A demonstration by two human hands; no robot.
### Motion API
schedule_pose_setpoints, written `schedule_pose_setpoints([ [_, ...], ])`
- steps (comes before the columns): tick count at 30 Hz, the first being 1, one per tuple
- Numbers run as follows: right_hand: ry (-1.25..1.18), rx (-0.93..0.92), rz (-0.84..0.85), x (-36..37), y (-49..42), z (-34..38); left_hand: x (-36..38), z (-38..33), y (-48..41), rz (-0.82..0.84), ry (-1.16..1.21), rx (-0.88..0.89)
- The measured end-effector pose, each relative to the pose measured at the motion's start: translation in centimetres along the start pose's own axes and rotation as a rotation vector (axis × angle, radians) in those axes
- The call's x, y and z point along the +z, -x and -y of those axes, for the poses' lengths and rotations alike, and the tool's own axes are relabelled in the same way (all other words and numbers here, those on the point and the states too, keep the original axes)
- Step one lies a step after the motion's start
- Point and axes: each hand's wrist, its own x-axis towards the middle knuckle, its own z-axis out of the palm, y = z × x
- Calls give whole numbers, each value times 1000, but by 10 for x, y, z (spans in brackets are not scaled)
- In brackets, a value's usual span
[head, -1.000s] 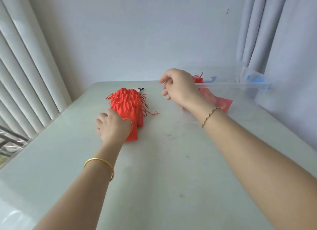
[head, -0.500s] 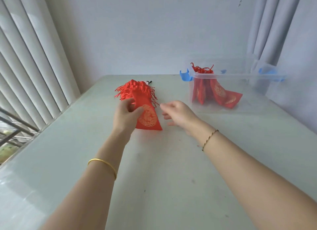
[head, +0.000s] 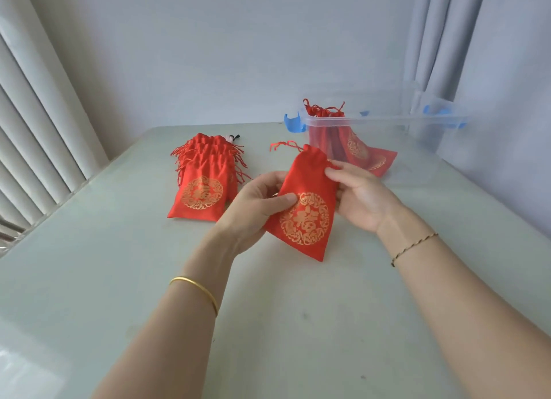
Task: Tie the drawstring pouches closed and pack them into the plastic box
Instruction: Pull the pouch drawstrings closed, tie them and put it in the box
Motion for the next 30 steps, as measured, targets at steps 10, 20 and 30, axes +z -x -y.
schedule_pose_setpoints([
  [10,553,-245,-1,5,6,30,-9,-12,-20,-162,-139,34],
  [20,614,-69,14,-12,14,40,-24,-16,-21,-233,-136,71],
  [30,911,-49,-106,-23,12,36,-24,-20,-18,-267,-133,71],
])
